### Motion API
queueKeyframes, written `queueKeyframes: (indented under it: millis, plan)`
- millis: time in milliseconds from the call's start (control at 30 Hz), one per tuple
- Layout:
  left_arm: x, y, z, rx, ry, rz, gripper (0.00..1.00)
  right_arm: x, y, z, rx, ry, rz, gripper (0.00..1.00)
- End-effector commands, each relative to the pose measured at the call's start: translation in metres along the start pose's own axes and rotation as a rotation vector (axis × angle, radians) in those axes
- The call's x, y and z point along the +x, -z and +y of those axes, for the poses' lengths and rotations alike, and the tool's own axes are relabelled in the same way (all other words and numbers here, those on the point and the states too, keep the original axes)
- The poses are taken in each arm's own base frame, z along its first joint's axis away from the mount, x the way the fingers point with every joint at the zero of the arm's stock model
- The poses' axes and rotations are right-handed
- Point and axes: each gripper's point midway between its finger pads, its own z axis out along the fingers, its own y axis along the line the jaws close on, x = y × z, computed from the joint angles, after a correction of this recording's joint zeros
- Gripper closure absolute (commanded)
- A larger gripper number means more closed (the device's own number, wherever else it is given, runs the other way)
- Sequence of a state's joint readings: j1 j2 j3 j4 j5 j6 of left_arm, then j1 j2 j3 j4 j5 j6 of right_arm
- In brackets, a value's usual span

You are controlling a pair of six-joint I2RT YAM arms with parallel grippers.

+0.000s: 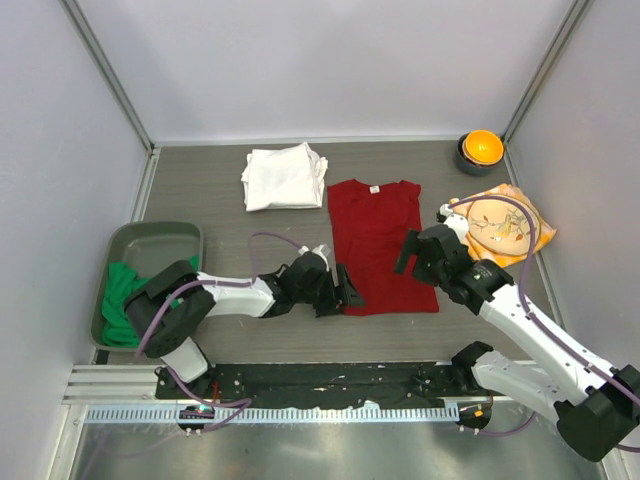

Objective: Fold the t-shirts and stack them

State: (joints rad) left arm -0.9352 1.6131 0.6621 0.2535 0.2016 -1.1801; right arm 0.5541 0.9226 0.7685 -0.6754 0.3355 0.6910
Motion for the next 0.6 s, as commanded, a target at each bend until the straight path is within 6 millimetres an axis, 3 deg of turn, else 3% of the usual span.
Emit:
queueKeyframes:
  millis: [0,100,267,367,400,567]
  plan:
    - [0.003,-0.016,0.030,-0.103,0.040,-0.007,0.26,0.001,0.006,0.005,-0.042,-0.035,0.001,0.04]
    - [0.005,-0.021,0.041,-0.147,0.052,0.001,0.37,0.000,0.010,0.005,-0.051,-0.037,-0.003,0.03]
    - [0.003,-0.028,0.048,-0.179,0.064,-0.003,0.64,0.005,0.011,0.004,-0.059,-0.038,0.012,0.04]
    - [0.003,-0.030,0.054,-0.208,0.069,-0.005,0.95,0.016,0.010,0.001,-0.054,-0.041,0.049,0.03]
    - [0.002,-0.030,0.056,-0.216,0.069,-0.008,1.00,0.017,0.010,-0.001,-0.049,-0.045,0.051,0.03]
    - [-0.003,-0.023,0.058,-0.232,0.066,-0.032,1.00,0.038,0.005,-0.018,0.018,-0.084,0.095,0.04]
